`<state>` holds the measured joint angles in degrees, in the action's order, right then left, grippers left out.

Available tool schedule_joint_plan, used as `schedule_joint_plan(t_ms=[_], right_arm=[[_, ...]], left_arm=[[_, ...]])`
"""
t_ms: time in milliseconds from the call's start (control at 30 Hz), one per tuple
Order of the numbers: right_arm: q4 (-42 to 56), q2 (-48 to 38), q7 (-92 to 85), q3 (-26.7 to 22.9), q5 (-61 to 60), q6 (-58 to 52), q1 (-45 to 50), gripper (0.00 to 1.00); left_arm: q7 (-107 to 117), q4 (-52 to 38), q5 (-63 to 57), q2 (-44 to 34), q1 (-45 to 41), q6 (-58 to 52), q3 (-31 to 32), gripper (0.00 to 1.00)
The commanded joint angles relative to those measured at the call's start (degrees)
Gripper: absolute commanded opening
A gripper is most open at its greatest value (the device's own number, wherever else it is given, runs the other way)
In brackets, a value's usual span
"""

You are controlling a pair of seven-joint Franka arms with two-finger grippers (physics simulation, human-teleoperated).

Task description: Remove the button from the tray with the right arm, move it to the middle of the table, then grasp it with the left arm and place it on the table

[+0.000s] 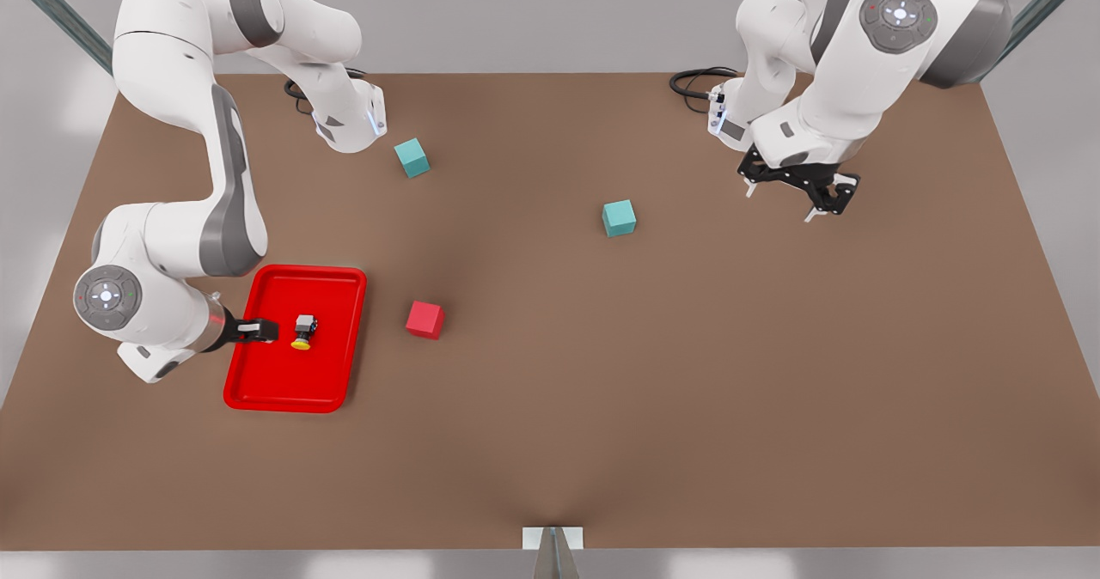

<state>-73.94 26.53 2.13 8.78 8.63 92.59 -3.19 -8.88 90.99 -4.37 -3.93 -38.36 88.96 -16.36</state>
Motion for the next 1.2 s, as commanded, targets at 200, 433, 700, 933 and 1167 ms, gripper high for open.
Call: schedule_joint_plan(t_ms=[200, 433, 700, 933, 1167], right_arm=[[-0.85, 1.86, -0.46, 0.01, -2.48, -0.04, -0.68, 1.00], [-0.94, 7.57, -1.70, 0.01, -2.57, 0.57, -0.33, 1.00], [-32.93, 3.53, -5.29, 0.01, -6.17, 37.22, -5.86, 1.00], [-42.77, -0.43, -7.93, 0.01, -3.54, 49.00, -6.74, 1.00], [-48.66, -1.39, -7.84, -0.08, -3.54, 54.89, -7.97, 1.00]], left_arm=[[-3.43, -0.03, -0.11, 0.33, 0.04, -0.71, 0.10, 1.00], [-3.51, -0.03, -0.11, 0.68, 0.04, -0.71, 0.10, 1.00], [-3.51, -0.03, -0.11, 1.12, 0.04, -0.71, 0.10, 1.00], [-2.90, 0.06, -0.02, 1.64, -0.13, -0.80, 0.10, 1.00], [-0.17, -0.03, 1.56, 2.43, -0.40, -3.79, 0.28, 1.00]])
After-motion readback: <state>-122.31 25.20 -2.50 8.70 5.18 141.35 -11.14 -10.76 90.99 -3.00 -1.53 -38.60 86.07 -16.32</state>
